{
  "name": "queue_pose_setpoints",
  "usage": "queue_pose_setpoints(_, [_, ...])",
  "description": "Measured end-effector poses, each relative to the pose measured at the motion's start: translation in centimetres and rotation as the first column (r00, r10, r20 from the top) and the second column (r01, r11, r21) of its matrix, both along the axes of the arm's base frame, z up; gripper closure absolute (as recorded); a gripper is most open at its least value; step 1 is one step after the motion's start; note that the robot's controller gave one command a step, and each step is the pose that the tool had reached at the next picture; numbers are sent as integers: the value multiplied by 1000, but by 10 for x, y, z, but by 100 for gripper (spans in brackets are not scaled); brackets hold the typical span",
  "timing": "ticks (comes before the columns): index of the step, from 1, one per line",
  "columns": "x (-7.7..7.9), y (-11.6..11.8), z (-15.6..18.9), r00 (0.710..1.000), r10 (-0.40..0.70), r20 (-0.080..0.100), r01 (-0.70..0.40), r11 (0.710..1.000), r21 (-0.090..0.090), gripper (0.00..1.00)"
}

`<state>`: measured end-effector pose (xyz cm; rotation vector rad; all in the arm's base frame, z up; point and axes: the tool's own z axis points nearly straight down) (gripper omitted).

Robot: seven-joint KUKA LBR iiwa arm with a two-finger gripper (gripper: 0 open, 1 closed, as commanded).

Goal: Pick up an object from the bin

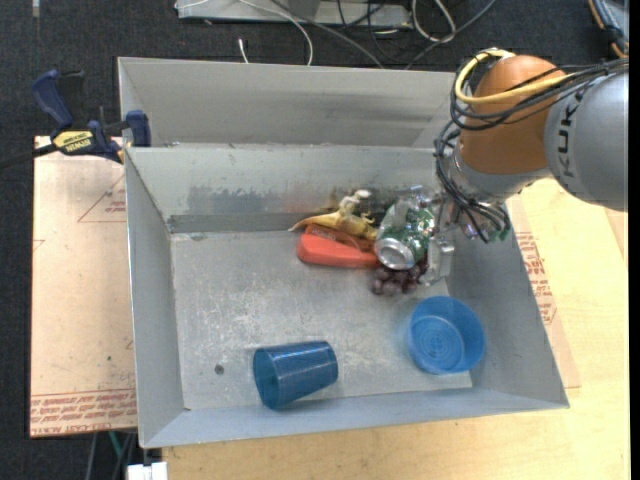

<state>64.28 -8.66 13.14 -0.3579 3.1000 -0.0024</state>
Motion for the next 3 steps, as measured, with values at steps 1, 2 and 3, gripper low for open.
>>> queue_pose_setpoints(1, [4,20,-15,993,115,2,-115,993,-1,100])
queue_pose_setpoints(2, [4,20,-15,993,115,2,-115,993,-1,100])
queue_pose_setpoints(3, [2,19,-17,991,137,5,-137,991,-2,100])
